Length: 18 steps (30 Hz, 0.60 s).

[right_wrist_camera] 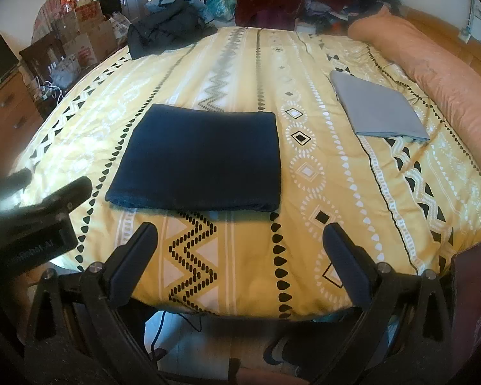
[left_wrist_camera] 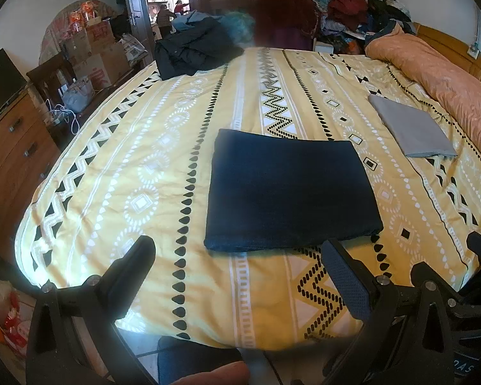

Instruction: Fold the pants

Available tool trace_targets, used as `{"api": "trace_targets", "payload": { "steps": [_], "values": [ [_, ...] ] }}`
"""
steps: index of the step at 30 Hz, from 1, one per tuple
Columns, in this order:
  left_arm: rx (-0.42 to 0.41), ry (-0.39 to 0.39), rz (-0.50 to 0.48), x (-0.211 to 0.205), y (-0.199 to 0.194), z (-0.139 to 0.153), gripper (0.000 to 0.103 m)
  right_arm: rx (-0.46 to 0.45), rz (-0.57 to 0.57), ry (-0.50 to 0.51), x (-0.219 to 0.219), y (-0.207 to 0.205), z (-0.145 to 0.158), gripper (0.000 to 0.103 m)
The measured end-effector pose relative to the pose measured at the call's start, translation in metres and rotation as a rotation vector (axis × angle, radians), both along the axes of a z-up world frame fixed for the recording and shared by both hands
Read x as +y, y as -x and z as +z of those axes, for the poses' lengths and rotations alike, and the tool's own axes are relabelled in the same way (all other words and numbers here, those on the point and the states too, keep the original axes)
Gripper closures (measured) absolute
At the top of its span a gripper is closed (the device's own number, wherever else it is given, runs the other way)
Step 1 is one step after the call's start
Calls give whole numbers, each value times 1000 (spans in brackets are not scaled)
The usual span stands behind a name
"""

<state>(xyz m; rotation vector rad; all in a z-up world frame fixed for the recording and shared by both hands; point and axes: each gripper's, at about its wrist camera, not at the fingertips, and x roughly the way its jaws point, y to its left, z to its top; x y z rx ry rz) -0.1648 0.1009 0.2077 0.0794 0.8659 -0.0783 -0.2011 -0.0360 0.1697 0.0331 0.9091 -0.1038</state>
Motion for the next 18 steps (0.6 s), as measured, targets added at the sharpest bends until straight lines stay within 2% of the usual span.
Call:
{"api": "trace_targets", "payload": {
  "steps": [18],
  "values": [
    [-16, -2, -4, -2, 6, 9, 0, -12, -13, 13, -1, 1, 6, 1]
  ]
}}
